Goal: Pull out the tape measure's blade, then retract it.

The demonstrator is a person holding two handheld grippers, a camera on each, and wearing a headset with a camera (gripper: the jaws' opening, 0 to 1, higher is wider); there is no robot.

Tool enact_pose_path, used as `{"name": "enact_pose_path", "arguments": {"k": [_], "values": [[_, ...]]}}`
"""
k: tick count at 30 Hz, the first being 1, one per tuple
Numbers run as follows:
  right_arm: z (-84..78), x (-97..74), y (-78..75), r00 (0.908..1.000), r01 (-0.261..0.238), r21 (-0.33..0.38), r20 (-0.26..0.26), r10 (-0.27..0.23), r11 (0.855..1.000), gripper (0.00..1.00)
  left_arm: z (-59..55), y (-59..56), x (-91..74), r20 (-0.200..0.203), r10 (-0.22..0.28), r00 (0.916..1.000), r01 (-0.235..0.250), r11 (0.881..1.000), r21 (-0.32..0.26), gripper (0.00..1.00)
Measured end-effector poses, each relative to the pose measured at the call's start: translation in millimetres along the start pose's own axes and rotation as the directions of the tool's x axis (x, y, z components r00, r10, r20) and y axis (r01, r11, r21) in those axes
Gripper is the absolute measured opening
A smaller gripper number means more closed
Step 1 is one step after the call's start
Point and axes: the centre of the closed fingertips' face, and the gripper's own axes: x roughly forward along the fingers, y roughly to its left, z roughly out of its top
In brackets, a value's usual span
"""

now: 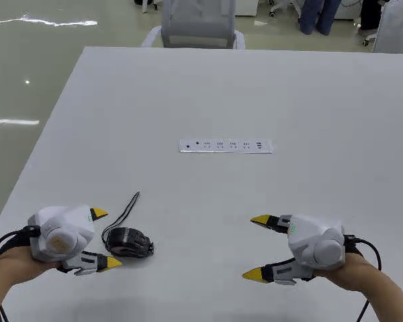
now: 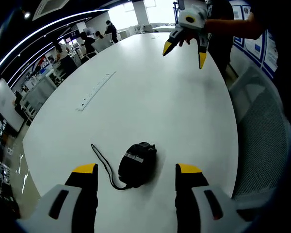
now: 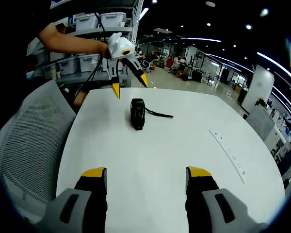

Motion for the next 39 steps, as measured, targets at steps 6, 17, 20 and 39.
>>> {"name": "enact_pose_path", "arguments": {"k": [6,17,20,39], "values": [[5.4,11.8,-1.8,0.9998,-0.02,-0.012,-0.002,0.02,1.0,0.64,-0.1,2.2,6.5,-0.006,-0.002,1.0,0.002,1.0,-0.004,0.59],[17.8,36.4,-4.4,0.9985,-0.054,-0.04,0.007,0.055,0.998,0.6,-7.8,15.3,17.3,-0.007,-0.009,0.9999,0.009,1.0,-0.026,0.58],[19.0,43.0,-5.0,0.9979,-0.064,-0.044,0.007,0.064,0.997,0.59,-10.6,16.6,18.2,-0.016,-0.018,0.9997,0.018,1.0,-0.013,0.57],[22.4,91.6,-3.1,0.9936,-0.112,-0.063,-0.02,0.111,0.992,0.55,-29.9,14.3,31.4,-0.124,-0.125,0.9843,0.14,0.983,0.12,0.5]]}}
